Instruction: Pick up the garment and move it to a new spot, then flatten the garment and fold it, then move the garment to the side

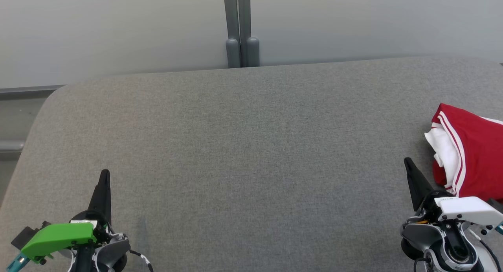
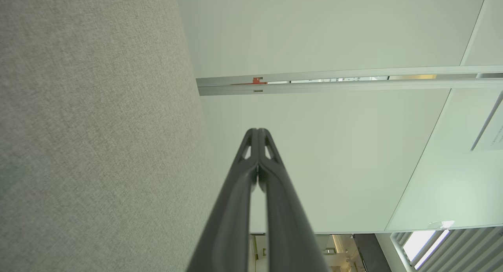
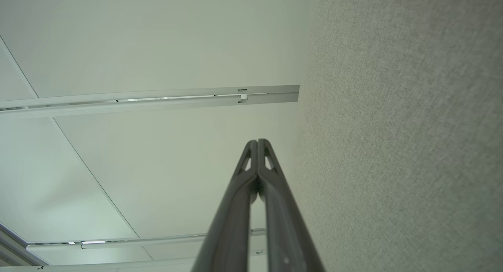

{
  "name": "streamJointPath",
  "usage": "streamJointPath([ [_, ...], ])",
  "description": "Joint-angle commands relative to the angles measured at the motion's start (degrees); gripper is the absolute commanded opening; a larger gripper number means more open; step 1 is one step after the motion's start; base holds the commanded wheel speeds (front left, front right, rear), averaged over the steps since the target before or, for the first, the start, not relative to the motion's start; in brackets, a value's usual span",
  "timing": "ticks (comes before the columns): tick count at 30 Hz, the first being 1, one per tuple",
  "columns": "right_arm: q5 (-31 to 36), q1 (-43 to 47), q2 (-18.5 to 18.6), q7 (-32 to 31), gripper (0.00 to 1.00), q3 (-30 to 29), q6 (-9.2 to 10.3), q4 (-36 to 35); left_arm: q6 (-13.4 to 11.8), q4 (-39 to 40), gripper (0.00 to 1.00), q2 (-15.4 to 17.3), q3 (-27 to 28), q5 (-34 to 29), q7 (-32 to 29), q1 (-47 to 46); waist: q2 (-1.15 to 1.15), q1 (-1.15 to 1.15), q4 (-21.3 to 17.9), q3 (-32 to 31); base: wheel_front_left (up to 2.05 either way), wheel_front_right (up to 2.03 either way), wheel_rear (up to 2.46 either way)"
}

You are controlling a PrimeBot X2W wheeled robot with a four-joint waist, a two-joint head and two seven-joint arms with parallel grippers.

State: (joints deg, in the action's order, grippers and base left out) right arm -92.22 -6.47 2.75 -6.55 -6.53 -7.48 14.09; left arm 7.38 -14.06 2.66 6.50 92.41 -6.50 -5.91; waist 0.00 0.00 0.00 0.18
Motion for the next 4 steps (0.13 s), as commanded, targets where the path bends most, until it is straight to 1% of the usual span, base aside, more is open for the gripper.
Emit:
streamJointPath([
  [1, -0.38, 0.54, 0.24, -0.18, 0.00, -0.10, -0.02, -0.33, 0.33, 0.12, 0.00, 0.40, 0.17, 0.03, -0.25, -0.65, 0.00, 0.00, 0.00, 0.00, 0.00, 0.00, 0.00],
  [4, -0.38, 0.54, 0.24, -0.18, 0.00, -0.10, -0.02, -0.33, 0.33, 0.12, 0.00, 0.40, 0.17, 0.04, -0.25, -0.64, 0.00, 0.00, 0.00, 0.00, 0.00, 0.00, 0.00],
])
